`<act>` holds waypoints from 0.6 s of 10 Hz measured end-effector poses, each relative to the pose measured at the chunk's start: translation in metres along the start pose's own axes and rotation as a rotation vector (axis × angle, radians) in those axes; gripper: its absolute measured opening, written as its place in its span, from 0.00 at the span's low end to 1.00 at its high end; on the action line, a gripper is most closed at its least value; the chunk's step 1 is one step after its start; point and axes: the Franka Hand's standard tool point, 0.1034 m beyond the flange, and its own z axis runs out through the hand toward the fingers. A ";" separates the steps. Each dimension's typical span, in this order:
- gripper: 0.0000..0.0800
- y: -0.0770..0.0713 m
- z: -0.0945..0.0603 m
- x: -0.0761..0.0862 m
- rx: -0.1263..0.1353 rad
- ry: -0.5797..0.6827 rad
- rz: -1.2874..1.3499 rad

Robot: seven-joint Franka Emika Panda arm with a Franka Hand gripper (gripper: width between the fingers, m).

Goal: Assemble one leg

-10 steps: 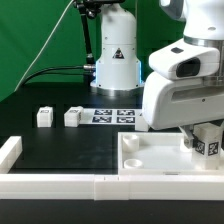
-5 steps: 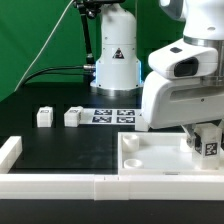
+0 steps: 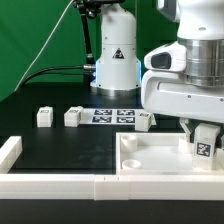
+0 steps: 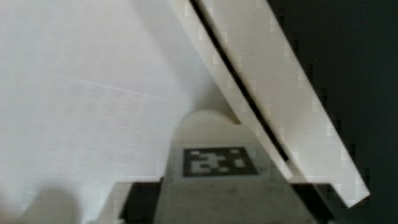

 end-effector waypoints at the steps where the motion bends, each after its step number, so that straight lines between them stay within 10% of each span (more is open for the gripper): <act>1: 0.36 -0.002 0.000 -0.001 0.000 0.000 0.074; 5: 0.37 -0.005 0.001 -0.004 0.003 -0.001 0.361; 6: 0.59 -0.006 0.001 -0.005 0.004 -0.002 0.335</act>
Offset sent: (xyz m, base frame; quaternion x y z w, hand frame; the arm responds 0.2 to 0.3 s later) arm 0.0000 0.0000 0.0000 0.0000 0.0000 0.3523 0.9359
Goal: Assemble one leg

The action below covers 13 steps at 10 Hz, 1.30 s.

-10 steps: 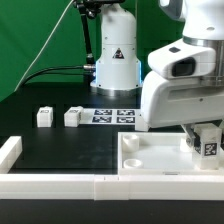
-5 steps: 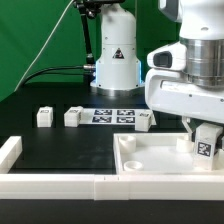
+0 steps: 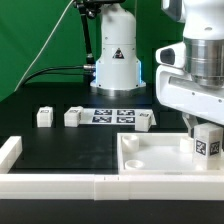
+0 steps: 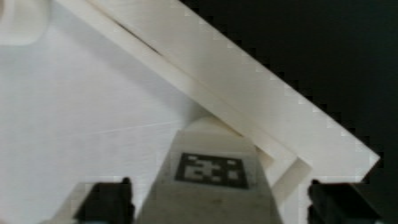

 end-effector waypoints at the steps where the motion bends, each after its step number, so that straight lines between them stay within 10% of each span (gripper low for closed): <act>1: 0.75 0.000 0.000 0.000 0.000 0.000 -0.001; 13: 0.81 0.002 -0.002 0.005 -0.056 0.021 -1.298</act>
Offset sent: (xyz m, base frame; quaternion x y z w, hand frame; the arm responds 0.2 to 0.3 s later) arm -0.0040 0.0029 0.0048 -0.0104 0.0041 -0.3471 0.9377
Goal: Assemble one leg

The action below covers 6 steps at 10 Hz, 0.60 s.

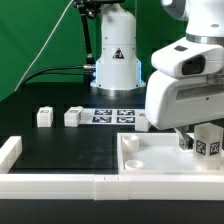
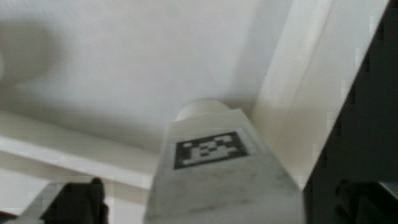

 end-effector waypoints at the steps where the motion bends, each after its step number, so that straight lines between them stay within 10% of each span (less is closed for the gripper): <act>1: 0.81 0.000 0.000 0.000 0.000 0.000 0.007; 4: 0.36 0.000 0.000 0.000 0.000 0.000 0.007; 6: 0.36 0.000 0.000 0.000 0.000 -0.001 0.007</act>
Offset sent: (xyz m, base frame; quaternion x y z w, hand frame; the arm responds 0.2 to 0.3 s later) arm 0.0000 0.0000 0.0000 0.0000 0.0000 0.0000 1.0000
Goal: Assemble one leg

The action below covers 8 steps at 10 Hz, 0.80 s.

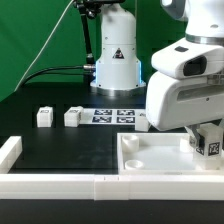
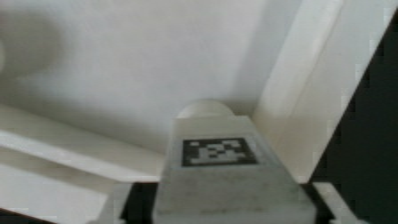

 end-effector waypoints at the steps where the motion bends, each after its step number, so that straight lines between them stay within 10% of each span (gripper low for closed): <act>1: 0.36 0.000 0.000 0.000 0.001 0.000 0.047; 8: 0.36 0.010 -0.001 0.000 0.017 0.023 0.757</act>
Offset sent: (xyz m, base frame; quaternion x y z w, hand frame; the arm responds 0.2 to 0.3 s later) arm -0.0005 -0.0076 0.0064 -0.0142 0.0046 0.3818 0.9241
